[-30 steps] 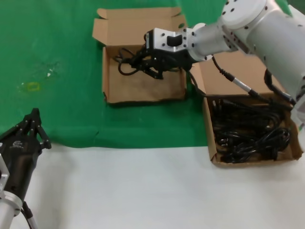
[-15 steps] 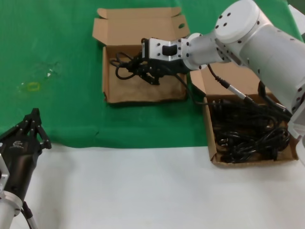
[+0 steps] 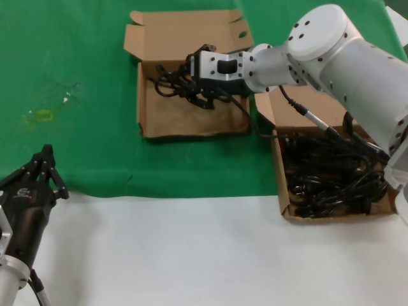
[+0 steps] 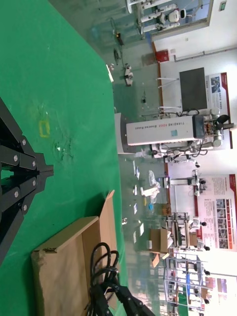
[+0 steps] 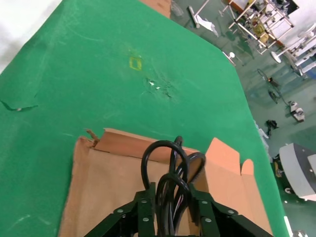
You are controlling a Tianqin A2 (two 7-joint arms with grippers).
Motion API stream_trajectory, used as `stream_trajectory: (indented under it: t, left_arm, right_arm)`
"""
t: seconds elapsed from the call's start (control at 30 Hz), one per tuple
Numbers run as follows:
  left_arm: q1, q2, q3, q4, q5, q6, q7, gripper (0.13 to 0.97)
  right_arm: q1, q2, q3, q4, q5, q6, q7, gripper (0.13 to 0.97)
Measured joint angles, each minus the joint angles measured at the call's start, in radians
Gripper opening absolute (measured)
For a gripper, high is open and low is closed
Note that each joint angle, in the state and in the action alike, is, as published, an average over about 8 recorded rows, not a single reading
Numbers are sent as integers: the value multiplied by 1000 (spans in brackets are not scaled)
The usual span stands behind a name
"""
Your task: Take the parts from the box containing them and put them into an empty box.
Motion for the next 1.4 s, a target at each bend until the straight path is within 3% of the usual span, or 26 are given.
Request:
stream_trajectory:
  t: [0.27, 0.53, 0.67, 0.93, 1.23, 1.4]
  left_arm:
    - [0, 0, 0, 0, 0, 0, 0, 144]
    - [0, 0, 0, 0, 0, 0, 0, 144]
    - [0, 0, 0, 0, 0, 0, 0, 144]
    - [0, 0, 0, 0, 0, 0, 0, 144]
    - [0, 0, 0, 0, 0, 0, 0, 152]
    - [0, 0, 0, 0, 0, 0, 0, 166]
  right_arm:
    - [-4, 0, 0, 2, 23, 20, -29, 313]
    - [-5, 0, 0, 2, 45, 25, -41, 472]
    - [-5, 0, 0, 1, 48, 25, -43, 472]
    - [-5, 0, 0, 1, 49, 25, -43, 687]
    - [-5, 0, 0, 1, 49, 25, -43, 851]
    - [-5, 0, 0, 1, 49, 25, -43, 897]
